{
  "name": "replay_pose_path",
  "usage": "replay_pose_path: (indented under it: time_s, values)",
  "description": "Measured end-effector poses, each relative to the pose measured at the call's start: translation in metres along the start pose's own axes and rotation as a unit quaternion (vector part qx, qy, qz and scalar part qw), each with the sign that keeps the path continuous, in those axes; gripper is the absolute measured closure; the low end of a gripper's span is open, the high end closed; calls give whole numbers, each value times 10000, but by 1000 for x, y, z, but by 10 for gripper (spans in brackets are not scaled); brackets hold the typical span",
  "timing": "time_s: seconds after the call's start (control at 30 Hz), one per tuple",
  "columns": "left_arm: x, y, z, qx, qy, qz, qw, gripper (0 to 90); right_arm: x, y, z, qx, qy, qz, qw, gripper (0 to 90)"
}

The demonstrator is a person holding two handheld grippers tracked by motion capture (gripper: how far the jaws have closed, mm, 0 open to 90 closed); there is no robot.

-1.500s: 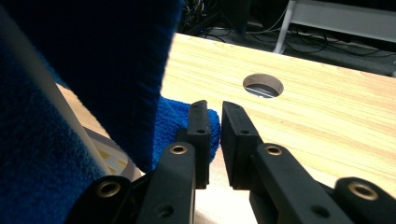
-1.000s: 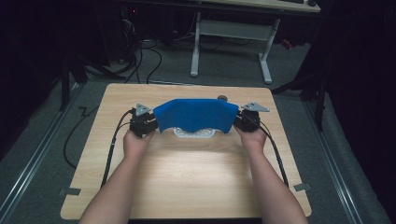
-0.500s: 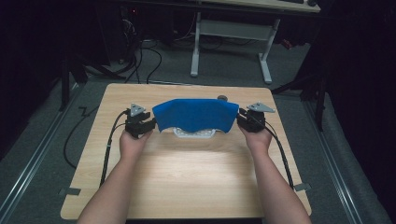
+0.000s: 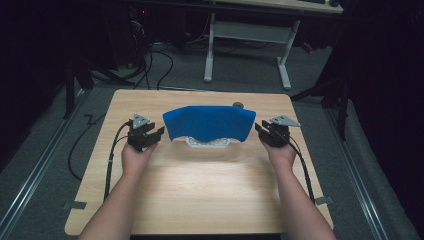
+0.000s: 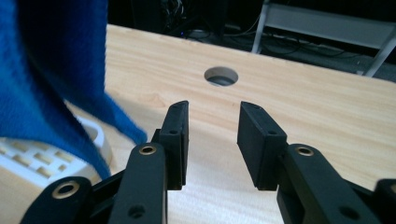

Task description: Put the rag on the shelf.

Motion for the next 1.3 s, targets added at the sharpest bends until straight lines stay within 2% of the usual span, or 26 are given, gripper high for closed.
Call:
replay_pose_path:
  time_s: [0.13, 0.2, 0.27, 0.37, 0.43, 0.5, 0.67, 0.77, 0.87, 0.93, 0.97, 1.0, 1.07, 1.1, 1.13, 1.2, 1.3]
  values:
    - [2, -10, -5, 52, -30, 10, 10000, 538, -3, -7, -4, -51, -90, 17, 9999, 607]
    - [4, -16, -9, 49, -14, 17, 10000, 538, -7, -14, -5, 40, -148, 32, 9999, 602]
    - [7, -23, -16, 35, -49, -13, 10000, 537, -10, -20, -8, 7, -210, 21, 9998, 580]
    - [13, -35, -25, -43, 30, 22, 10000, 536, -17, -32, -13, 89, -244, 48, 9997, 550]
    - [20, -45, -31, -20, 38, -1, 10000, 534, -24, -41, -19, -12, -334, 66, 9994, 529]
    - [29, -54, -37, -13, 83, -58, 9999, 524, -30, -52, -23, 125, -367, 102, 9992, 522]
    - [54, -77, -55, -15, 229, -195, 9995, 501, -48, -77, -37, 168, -486, 98, 9986, 490]
    - [73, -84, -64, -48, 202, -420, 9989, 492, -62, -91, -45, 169, -554, 134, 9982, 470]
    - [101, -89, -76, -123, 272, -681, 9972, 485, -79, -101, -55, 109, -676, 253, 9973, 442]
    - [127, -90, -92, -256, 308, -936, 9948, 485, -92, -108, -66, 98, -640, 353, 9973, 432]
    - [139, -90, -99, -393, 393, -1055, 9929, 485, -101, -111, -76, 90, -591, 439, 9972, 433]
    - [151, -90, -104, -474, 567, -1132, 9908, 485, -109, -111, -86, -14, -643, 506, 9966, 436]
    - [166, -90, -106, -482, 935, -1155, 9877, 481, -122, -111, -101, -187, -793, 633, 9947, 446]
    - [172, -90, -106, -466, 1104, -1150, 9861, 480, -126, -110, -104, -228, -871, 673, 9937, 446]
    - [175, -89, -105, -463, 1164, -1159, 9853, 479, -130, -110, -105, -229, -959, 687, 9928, 445]
    - [177, -88, -106, -486, 1165, -1208, 9846, 479, -132, -109, -103, -194, -1005, 696, 9923, 440]
    - [175, -86, -109, -557, 1118, -1206, 9848, 478, -132, -106, -103, -222, -976, 708, 9925, 438]
Point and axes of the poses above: each handheld gripper's, and its own axes: y roughly forward along the jaws, z roughly out of its top, x roughly to its right, the point moved 10 cm from there along y, roughly forward along the jaws, and after that the axes turned 1 degree about y, right-handed, at the moved point
